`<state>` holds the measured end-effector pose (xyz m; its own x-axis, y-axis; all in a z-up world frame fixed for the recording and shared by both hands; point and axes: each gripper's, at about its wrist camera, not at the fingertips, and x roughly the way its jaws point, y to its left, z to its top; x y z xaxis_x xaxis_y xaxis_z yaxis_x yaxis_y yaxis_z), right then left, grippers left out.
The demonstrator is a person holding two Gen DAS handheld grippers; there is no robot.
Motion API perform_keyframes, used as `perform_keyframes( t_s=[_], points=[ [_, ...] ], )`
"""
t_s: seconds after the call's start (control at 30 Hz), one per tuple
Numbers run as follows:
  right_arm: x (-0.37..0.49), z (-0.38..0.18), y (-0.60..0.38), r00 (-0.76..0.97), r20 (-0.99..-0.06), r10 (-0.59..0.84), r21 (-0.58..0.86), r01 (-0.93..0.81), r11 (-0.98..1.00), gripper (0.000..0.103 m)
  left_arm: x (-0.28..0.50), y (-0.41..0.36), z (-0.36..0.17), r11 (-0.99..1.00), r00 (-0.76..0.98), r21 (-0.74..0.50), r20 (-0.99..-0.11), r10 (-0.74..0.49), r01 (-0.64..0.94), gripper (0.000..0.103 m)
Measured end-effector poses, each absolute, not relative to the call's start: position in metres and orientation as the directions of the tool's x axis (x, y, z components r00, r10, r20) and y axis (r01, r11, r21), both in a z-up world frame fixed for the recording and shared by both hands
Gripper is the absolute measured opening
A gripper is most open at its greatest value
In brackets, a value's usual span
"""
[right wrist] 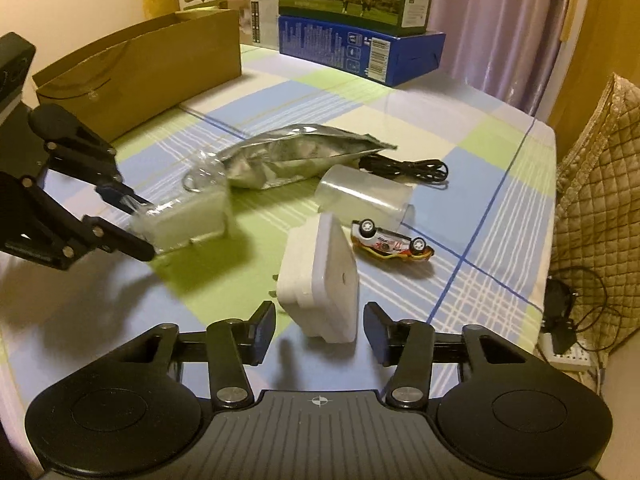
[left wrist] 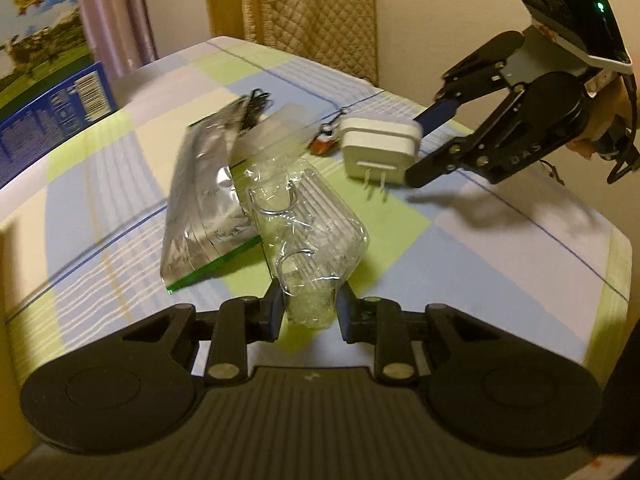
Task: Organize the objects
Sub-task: 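Grasp the clear plastic bag with the left tool while the right tool holds the night light, then carry the clear bag and the night light over the cardboard box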
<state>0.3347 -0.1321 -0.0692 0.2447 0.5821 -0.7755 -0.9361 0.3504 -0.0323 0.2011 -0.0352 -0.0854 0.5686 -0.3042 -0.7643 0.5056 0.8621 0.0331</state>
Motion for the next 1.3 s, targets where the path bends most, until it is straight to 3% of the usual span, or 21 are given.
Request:
perform_keyframes(
  t_s=[0.17, 0.67, 0.73, 0.8, 0.87, 1.0, 1.1, 1.3],
  points=[
    [0.328, -0.071, -0.122, 0.269, -0.759, 0.593, -0.067, -0.938, 0.34, 0.057, 0.199, -0.03, -0.085, 0.88, 0.579, 0.013, -0.758, -0.301, 0.475, 0.022],
    [0.331, -0.072, -0.111, 0.297, -0.759, 0.579, -0.033, -0.906, 0.422, 0.056, 0.199, -0.038, -0.086, 0.909, 0.621, 0.006, -0.732, -0.28, 0.417, 0.038],
    [0.331, -0.072, -0.112, 0.298, -0.759, 0.579, -0.032, -0.905, 0.424, 0.054, 0.201, -0.041, -0.088, 0.911, 0.621, -0.001, -0.732, -0.282, 0.413, 0.04],
    [0.331, -0.071, -0.111, 0.297, -0.759, 0.579, -0.029, -0.904, 0.426, 0.041, 0.201, -0.044, -0.087, 0.908, 0.62, -0.01, -0.727, -0.294, 0.419, 0.04],
    [0.331, -0.07, -0.111, 0.304, -0.759, 0.576, -0.03, -0.9, 0.435, 0.034, 0.202, -0.045, -0.087, 0.907, 0.623, -0.01, -0.723, -0.297, 0.421, 0.04],
    [0.33, -0.069, -0.11, 0.305, -0.763, 0.569, -0.026, -0.895, 0.445, 0.032, 0.204, -0.043, -0.088, 0.913, 0.619, 0.0, -0.735, -0.276, 0.407, 0.039],
    [0.326, -0.066, -0.111, 0.317, -0.764, 0.562, -0.031, -0.888, 0.459, 0.029, 0.204, -0.039, -0.089, 0.913, 0.608, 0.005, -0.748, -0.268, 0.409, 0.028],
    [0.318, -0.056, -0.112, 0.331, -0.78, 0.531, -0.043, -0.875, 0.482, 0.028, 0.196, -0.032, -0.082, 0.903, 0.589, 0.007, -0.76, -0.274, 0.429, 0.025]
  ],
)
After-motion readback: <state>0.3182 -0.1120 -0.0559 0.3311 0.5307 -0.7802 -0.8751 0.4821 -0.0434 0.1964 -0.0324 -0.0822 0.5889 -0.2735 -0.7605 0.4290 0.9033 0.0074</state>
